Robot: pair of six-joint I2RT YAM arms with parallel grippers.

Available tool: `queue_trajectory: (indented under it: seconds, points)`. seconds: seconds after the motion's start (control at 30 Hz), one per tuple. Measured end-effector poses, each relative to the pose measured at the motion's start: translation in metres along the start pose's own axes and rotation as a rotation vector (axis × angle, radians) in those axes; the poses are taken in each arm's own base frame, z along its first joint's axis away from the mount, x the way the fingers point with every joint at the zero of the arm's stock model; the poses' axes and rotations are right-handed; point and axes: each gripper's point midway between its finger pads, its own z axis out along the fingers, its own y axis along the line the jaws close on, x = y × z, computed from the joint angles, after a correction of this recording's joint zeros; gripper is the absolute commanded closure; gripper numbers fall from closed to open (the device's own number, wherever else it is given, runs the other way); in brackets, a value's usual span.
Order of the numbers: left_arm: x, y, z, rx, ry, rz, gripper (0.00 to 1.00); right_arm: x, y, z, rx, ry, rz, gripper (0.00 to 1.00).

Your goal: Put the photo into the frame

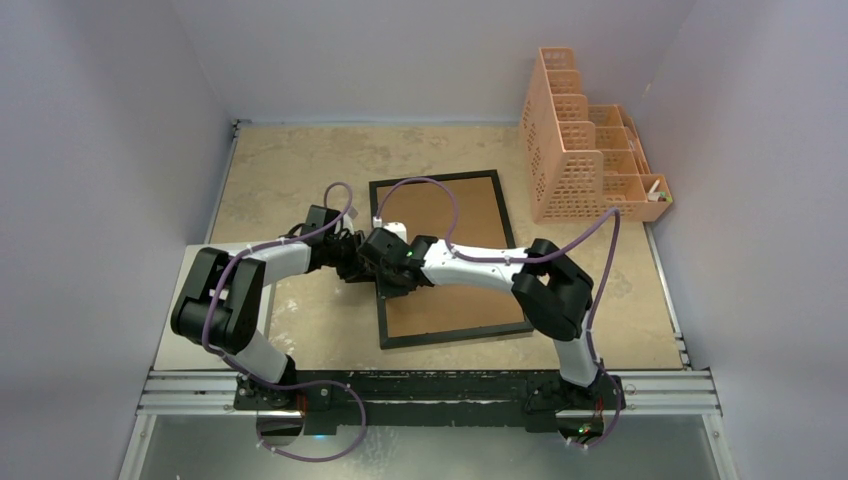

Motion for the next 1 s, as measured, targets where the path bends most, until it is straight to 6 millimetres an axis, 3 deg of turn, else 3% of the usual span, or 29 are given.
queue_trajectory:
  seconds: [0.23, 1.0]
  points:
    - [0.0005, 0.0011, 0.0001, -0.006, 0.002, -0.005, 1.0, 0.0013, 0.0001, 0.0005, -0.018, -0.023, 0.001, 1.0]
    - [0.001, 0.0031, 0.0002, -0.015, 0.011, -0.023, 1.0, 0.0012, -0.0078, 0.0022, 0.02, -0.046, 0.068, 1.0]
